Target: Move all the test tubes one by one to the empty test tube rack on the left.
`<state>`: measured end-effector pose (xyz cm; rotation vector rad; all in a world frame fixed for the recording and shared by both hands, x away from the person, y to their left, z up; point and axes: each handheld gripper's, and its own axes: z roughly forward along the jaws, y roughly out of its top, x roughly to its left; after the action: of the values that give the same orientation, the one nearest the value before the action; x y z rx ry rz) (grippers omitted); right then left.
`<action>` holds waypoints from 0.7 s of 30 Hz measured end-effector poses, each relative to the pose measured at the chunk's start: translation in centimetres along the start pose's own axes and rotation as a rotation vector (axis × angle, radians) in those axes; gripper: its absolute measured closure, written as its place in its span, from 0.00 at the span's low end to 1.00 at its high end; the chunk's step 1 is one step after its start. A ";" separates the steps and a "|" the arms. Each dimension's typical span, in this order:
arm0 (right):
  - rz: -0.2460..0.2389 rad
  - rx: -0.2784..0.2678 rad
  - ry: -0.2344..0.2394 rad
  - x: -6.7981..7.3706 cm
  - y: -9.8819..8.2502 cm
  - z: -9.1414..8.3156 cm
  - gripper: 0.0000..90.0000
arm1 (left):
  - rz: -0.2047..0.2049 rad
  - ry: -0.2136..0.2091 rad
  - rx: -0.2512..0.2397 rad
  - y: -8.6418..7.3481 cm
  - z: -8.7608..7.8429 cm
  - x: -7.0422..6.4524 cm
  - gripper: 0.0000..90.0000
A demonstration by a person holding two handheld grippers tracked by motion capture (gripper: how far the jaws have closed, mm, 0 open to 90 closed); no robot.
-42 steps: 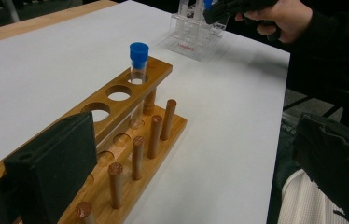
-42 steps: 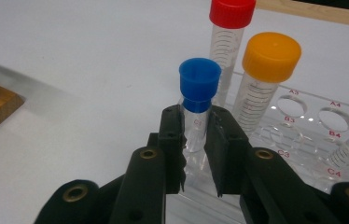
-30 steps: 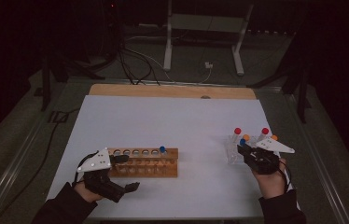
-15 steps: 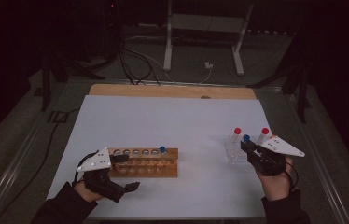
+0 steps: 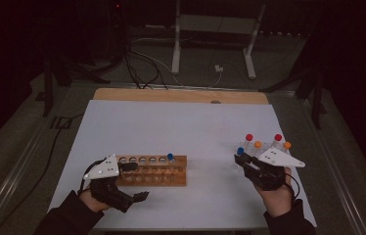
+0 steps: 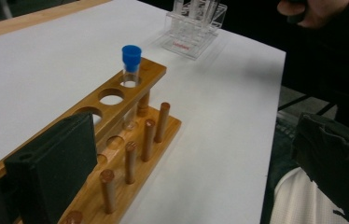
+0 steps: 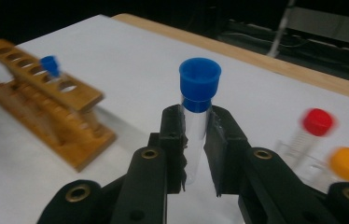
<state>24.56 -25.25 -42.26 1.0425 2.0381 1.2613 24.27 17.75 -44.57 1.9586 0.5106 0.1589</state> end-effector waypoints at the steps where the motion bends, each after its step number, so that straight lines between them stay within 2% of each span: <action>1: -0.007 0.004 0.015 0.4 0.0 0.2 0.85 | 0.001 -0.003 0.002 0.0 0.0 0.0 0.01; 12: -0.074 0.058 0.186 4.8 0.0 2.3 0.85 | 0.008 -0.020 -0.013 0.8 0.4 -0.6 0.02; 21: -0.133 0.103 0.306 8.3 -0.4 4.0 0.85 | 0.009 -0.043 -0.011 1.1 1.6 -1.4 0.02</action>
<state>22.72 -16.50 -44.57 0.7790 2.3805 1.3235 23.87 15.40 -44.13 1.9494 0.4725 0.1247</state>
